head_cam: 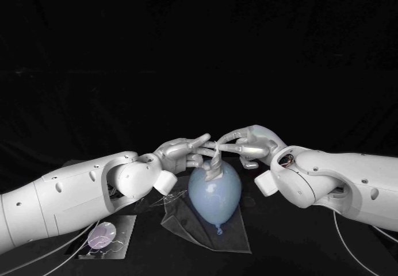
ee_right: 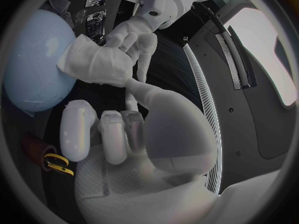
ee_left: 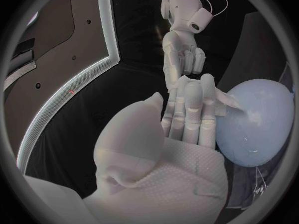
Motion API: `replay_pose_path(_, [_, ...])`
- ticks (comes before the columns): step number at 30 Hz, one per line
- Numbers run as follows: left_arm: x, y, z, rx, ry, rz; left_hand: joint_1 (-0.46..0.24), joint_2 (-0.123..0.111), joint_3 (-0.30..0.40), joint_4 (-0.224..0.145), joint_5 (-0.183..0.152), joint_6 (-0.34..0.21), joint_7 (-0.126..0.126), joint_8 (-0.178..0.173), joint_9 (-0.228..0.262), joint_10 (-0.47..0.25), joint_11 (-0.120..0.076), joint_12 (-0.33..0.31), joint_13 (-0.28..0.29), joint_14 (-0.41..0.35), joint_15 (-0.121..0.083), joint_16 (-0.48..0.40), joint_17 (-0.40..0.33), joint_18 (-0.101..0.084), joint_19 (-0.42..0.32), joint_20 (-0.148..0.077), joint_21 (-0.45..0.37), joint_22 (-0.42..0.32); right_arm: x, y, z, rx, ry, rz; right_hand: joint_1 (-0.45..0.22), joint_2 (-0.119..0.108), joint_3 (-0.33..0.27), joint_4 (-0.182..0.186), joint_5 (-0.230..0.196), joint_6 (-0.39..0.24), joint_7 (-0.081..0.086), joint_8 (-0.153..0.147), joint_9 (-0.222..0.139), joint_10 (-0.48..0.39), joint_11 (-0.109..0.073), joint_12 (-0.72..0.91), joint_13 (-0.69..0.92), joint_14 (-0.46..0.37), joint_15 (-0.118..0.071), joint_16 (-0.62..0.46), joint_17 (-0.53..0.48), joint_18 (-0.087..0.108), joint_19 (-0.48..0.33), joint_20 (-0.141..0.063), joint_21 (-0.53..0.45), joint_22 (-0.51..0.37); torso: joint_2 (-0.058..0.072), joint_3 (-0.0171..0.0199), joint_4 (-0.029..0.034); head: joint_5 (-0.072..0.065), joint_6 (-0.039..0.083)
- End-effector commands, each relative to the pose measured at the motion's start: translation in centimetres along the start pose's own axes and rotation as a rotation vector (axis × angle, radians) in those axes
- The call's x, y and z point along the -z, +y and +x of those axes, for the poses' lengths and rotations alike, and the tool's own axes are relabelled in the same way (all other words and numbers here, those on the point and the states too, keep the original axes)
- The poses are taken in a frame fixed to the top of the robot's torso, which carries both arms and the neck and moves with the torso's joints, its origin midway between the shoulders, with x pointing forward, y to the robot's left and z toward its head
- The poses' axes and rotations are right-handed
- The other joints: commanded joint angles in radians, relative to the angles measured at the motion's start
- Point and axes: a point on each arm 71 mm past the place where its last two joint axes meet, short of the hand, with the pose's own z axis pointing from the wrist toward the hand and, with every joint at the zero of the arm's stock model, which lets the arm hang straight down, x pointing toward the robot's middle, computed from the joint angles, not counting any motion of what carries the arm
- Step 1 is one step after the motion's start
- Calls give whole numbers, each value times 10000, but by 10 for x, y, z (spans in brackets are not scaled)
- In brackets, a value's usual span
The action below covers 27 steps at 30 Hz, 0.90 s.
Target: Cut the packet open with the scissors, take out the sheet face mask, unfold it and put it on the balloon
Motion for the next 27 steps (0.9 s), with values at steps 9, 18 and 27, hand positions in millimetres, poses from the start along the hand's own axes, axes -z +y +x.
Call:
replay_pose_path(9, [-1, -5, 7, 79, 292, 505, 1034, -468, 176, -336, 16, 234, -148, 233, 69, 94, -115, 129, -51, -41, -130, 69, -101, 109, -79, -88, 113, 67, -2, -5, 3, 216, 93, 248, -40, 96, 77, -14, 27, 76, 0, 44, 1098, 1081, -64, 34, 2627, 1268, -249, 46, 2627, 188, -20, -81, -55, 1884, 2, -2, -1, -2, -26])
replay_pose_path(18, [-2, -4, 5, -159, -68, 314, 1433, -774, 204, -524, 18, 318, -91, 290, 73, 166, -116, 109, -119, -9, -146, 76, -156, 112, -60, -131, 186, 115, -2, -5, 4, 221, 131, 233, -44, 97, 84, -20, 26, 72, 0, 49, 1108, 1081, -64, 34, 2627, 1268, -249, 46, 2627, 188, -20, -81, -55, 1884, -1, 3, -1, -36, -18])
replay_pose_path(27, [1, -4, -4, -435, -774, 232, 1721, -847, 350, -617, 18, 302, 32, 267, 38, 133, -39, -2, -236, 76, -103, 77, -220, 104, -28, -157, 297, 184, 0, -7, 1, 268, 4, 231, -50, 96, 94, -29, 27, 66, 0, 57, 1122, 1081, -64, 34, 2627, 1268, -249, 46, 2627, 187, -18, -81, -52, 1885, 0, 6, -4, -71, -17])
